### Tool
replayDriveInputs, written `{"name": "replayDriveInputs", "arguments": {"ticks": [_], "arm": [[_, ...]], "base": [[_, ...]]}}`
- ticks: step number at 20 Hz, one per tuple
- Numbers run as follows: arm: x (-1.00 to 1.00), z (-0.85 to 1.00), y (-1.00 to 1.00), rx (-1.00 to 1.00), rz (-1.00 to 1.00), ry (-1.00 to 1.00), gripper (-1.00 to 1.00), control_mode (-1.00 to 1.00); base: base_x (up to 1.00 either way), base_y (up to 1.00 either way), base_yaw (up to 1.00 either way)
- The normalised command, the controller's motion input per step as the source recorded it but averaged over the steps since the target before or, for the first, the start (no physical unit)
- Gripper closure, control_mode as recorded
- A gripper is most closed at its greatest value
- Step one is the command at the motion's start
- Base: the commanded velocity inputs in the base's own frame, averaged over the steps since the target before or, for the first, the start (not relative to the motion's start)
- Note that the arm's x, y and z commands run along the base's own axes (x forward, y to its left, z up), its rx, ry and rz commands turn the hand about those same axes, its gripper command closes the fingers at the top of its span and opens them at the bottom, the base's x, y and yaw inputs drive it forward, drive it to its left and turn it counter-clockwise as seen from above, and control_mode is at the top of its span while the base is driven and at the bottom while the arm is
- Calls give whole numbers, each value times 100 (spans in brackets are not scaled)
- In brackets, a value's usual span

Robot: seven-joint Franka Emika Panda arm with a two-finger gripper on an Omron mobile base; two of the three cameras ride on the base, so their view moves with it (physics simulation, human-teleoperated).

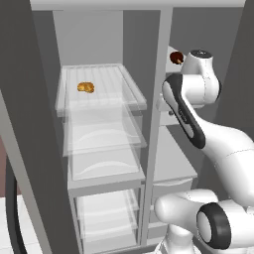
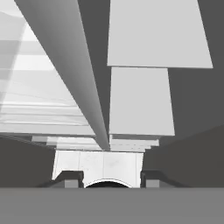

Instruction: Pick up the frozen steak from the freezer, place it on any shelf in the fridge, and close the fridge and freezer doors when done.

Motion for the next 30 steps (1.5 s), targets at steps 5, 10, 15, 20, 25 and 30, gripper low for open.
{"name": "replayDriveInputs", "arguments": {"ticks": [5,10,15,20,25,30], "arm": [[-22,0,1,-2,0,-13,-100,-100],[-23,2,0,-12,0,-50,-100,-100],[-20,2,0,-3,0,-24,-100,-100],[-12,0,0,0,0,0,-100,-100],[0,0,-2,0,0,0,-100,-100],[0,0,-23,0,0,0,-100,-100]], "base": [[0,0,0],[0,0,0],[0,0,0],[0,0,0],[0,0,0],[0,0,0]]}}
